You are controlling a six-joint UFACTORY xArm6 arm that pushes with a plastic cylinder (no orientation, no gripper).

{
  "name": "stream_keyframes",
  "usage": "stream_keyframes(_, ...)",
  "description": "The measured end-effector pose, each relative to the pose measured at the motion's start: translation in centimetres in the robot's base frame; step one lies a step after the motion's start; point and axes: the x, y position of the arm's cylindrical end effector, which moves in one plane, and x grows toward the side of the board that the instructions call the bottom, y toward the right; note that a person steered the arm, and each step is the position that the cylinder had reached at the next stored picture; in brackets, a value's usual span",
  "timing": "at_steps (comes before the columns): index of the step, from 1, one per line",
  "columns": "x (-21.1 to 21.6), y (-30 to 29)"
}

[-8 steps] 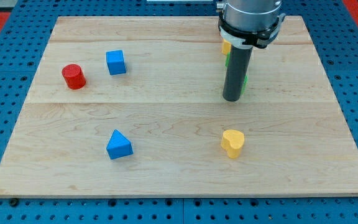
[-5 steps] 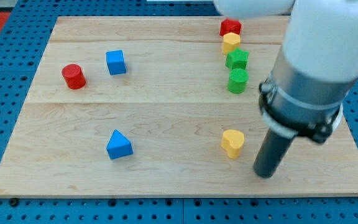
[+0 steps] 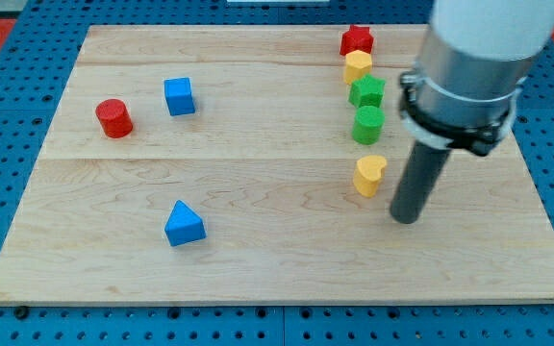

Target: Move the heart below the green circle

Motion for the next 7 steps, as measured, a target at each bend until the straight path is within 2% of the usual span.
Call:
stream_keyframes(1, -1.5, -2.4)
stream_keyframes(3, -4.9, -0.4)
stream_keyframes(4, -4.5, 3.6)
stream_keyframes(5, -0.3, -1.1)
stream_keyframes(6, 1.3, -11.4)
stream_keyframes(7, 0.9, -14.2)
